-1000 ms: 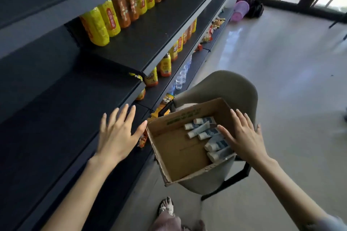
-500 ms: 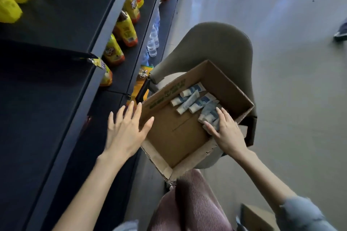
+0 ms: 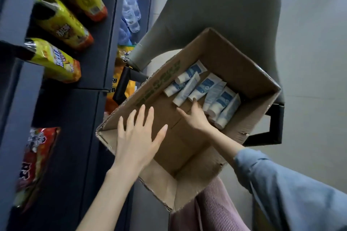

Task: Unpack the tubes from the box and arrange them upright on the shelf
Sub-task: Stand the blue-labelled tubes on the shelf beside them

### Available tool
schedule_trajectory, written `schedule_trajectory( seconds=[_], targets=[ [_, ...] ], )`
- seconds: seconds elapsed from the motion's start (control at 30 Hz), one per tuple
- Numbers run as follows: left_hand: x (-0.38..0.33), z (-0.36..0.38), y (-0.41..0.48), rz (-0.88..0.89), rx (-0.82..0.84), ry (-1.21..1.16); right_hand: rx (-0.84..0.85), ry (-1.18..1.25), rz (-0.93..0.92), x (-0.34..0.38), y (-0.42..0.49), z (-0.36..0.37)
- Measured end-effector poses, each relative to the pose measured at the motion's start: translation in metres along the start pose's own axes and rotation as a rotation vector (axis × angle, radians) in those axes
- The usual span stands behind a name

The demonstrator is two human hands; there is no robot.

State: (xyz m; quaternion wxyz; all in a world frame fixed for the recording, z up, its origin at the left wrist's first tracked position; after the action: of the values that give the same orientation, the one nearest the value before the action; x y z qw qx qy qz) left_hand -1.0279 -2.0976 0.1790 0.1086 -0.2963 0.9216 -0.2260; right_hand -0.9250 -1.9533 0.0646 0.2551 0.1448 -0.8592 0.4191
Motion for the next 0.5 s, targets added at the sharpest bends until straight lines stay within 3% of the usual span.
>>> schedule_trajectory(
  seconds=[0.2,0.33,0.5],
  targets=[
    [0.011,0.023,0.015,-0.026,0.044,-0.037,-0.035,0.313,0.151,0.01,0.059,0.028],
    [0.016,0.029,0.018,-0.042,0.046,-0.09,-0.177,0.447,0.321,0.019,0.084,0.038],
    [0.017,0.033,0.021,-0.063,0.049,-0.142,-0.298,0.566,0.367,0.013,0.093,0.043]
  ],
)
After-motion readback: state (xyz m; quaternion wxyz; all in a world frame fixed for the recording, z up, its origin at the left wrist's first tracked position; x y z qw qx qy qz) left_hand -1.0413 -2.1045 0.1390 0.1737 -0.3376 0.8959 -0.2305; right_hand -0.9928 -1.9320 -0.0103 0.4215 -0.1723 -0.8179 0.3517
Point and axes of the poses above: each hand's wrist, its own y-axis towards the middle knuckle, its own z-axis out of the palm, x = y × z, the point moved 3 cm from there along y, towards the middle knuckle, and after that the axes turned 1 degree about -z, right-handed, at the moved point
